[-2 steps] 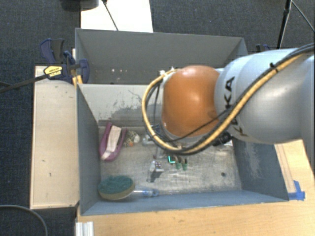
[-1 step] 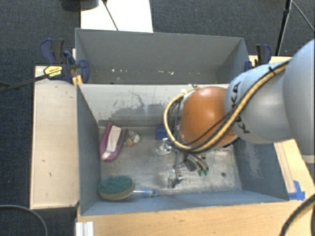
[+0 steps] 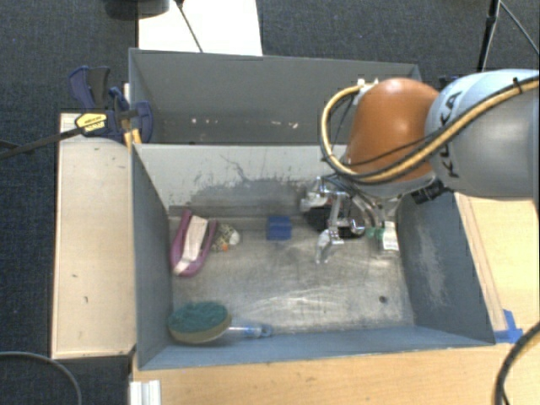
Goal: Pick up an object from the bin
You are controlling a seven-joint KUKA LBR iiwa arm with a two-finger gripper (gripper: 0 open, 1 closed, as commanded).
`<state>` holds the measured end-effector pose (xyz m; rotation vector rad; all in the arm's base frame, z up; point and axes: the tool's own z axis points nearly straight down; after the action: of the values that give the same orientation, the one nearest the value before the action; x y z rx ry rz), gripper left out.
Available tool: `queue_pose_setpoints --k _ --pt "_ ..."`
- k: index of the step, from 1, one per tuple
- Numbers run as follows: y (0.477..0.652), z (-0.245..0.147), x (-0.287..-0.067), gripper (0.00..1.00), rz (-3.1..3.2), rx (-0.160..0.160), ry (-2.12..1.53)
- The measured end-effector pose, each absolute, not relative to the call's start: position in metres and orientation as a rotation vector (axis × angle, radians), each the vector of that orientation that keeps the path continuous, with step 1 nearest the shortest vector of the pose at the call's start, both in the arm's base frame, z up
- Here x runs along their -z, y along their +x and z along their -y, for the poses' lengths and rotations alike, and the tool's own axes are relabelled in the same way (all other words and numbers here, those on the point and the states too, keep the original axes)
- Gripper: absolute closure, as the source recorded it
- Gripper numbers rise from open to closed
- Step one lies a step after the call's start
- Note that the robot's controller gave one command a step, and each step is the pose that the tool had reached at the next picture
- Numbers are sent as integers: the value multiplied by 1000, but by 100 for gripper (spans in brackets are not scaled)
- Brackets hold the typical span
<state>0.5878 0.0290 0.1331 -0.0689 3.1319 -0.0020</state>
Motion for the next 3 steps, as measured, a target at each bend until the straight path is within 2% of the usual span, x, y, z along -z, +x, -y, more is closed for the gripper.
queue_pose_setpoints --k 1,2,3 --pt "588 12 -86 0 -3135 2 218" --pt "563 66 -84 0 -3130 0 245" --pt "546 150 -87 0 -3136 6 97"
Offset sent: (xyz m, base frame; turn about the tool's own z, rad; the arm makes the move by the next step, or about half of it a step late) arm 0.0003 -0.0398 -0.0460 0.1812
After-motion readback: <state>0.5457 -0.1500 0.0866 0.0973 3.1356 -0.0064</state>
